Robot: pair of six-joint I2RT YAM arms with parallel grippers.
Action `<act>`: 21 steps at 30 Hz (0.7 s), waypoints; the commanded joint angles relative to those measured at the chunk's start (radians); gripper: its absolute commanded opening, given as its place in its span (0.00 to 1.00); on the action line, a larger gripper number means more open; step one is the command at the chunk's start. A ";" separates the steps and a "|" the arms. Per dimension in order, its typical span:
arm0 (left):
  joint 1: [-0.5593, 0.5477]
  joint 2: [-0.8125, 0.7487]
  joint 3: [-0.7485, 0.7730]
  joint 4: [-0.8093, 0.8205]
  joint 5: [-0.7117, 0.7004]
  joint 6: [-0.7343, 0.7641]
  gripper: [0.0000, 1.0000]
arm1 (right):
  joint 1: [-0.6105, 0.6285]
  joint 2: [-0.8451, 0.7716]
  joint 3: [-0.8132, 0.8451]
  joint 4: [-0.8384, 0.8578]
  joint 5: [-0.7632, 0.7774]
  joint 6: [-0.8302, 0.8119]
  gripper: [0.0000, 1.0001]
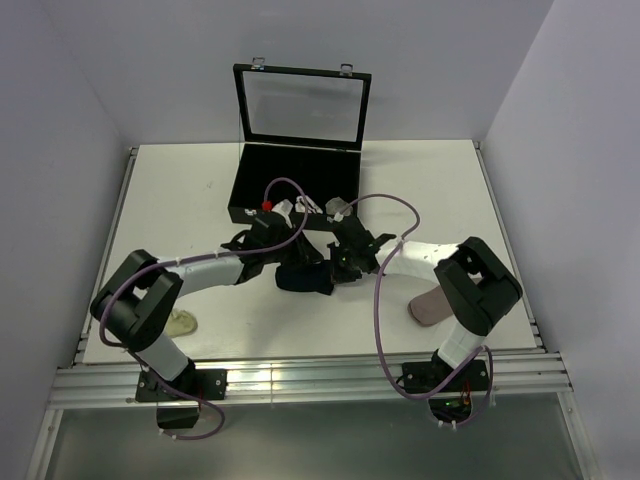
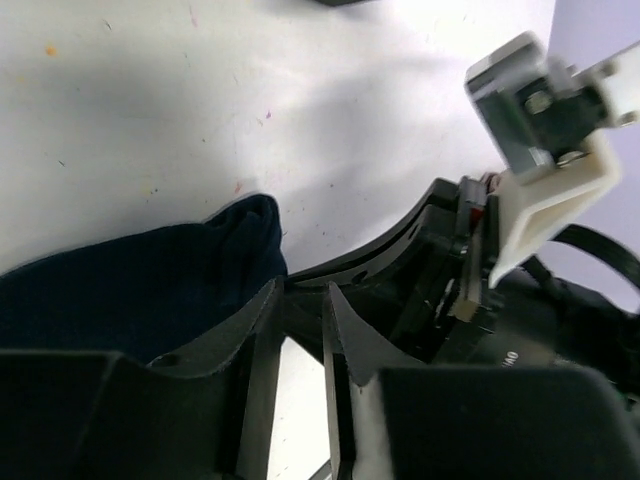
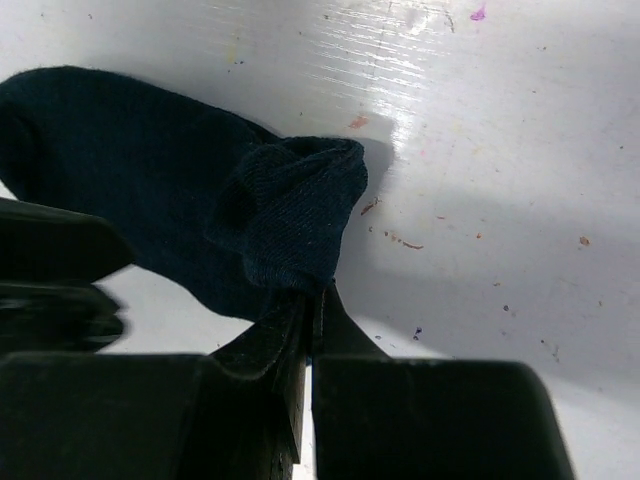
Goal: Roll the socks
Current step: Roll the sock at the center of the board.
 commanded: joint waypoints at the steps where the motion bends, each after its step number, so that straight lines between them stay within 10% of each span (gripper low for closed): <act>1: -0.016 0.026 0.039 0.006 0.004 0.015 0.27 | 0.008 0.007 0.034 -0.061 0.040 -0.010 0.00; 21: -0.049 0.149 0.030 0.015 -0.004 0.019 0.16 | 0.010 0.011 0.027 -0.033 -0.004 0.016 0.03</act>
